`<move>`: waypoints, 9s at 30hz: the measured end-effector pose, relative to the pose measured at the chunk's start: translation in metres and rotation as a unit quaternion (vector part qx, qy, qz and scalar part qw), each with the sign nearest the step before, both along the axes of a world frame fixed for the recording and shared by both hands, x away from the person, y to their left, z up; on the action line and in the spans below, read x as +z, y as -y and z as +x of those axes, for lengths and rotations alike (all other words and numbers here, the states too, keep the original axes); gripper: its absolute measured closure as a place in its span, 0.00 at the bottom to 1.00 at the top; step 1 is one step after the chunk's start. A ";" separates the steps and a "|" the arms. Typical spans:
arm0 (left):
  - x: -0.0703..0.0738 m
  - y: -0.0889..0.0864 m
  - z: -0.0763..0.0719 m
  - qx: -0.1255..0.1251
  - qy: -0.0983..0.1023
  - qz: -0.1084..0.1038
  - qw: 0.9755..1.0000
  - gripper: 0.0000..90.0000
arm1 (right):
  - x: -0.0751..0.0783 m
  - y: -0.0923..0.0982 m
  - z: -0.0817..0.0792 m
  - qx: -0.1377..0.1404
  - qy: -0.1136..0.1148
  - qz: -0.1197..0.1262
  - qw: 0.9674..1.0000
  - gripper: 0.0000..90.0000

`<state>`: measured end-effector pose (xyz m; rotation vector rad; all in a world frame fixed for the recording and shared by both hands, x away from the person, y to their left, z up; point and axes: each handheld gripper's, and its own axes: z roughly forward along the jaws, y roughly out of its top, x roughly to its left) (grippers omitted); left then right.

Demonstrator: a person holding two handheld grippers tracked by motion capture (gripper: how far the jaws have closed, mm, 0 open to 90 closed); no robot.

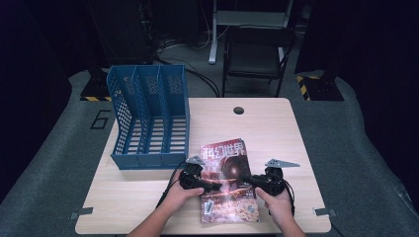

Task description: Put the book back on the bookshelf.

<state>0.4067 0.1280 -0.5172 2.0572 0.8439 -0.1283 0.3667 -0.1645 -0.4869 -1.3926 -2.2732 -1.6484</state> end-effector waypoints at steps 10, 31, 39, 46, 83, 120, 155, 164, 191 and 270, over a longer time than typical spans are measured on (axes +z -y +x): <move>0.026 -0.006 -0.006 0.004 0.016 -0.005 1.000 0.64 | 0.002 0.003 0.001 0.003 -0.006 -0.004 1.000 0.95; 0.041 -0.010 -0.015 0.018 -0.019 -0.014 1.000 0.84 | -0.004 0.007 0.011 0.003 -0.060 -0.003 0.998 0.87; 0.049 -0.014 -0.017 0.024 0.001 -0.015 1.000 0.86 | 0.000 0.005 0.012 0.022 -0.065 -0.019 0.997 0.85; 0.055 -0.018 -0.018 0.023 0.003 -0.013 1.000 0.90 | -0.001 -0.001 0.013 0.045 -0.099 -0.041 0.993 0.80; 0.101 -0.014 -0.026 0.015 0.149 0.038 0.988 0.88 | 0.060 -0.022 -0.016 -0.022 0.172 -0.136 0.975 0.96; 0.099 -0.012 -0.049 0.014 0.140 0.002 0.990 0.93 | 0.006 0.008 0.002 0.049 -0.035 -0.130 0.990 0.81; 0.104 -0.032 -0.057 0.029 0.168 0.014 0.985 0.93 | 0.006 -0.034 -0.002 0.025 0.071 -0.173 0.982 0.95; 0.101 -0.034 -0.058 0.023 0.168 0.021 0.985 0.93 | 0.005 -0.032 -0.002 0.033 0.070 -0.176 0.981 0.95; 0.112 -0.034 -0.060 0.016 0.151 -0.007 0.988 0.82 | 0.013 -0.009 -0.006 0.007 0.075 -0.126 0.989 0.64; 0.208 0.001 -0.037 -0.017 0.125 0.054 0.990 0.65 | 0.012 -0.002 -0.006 -0.003 0.064 -0.119 0.991 0.62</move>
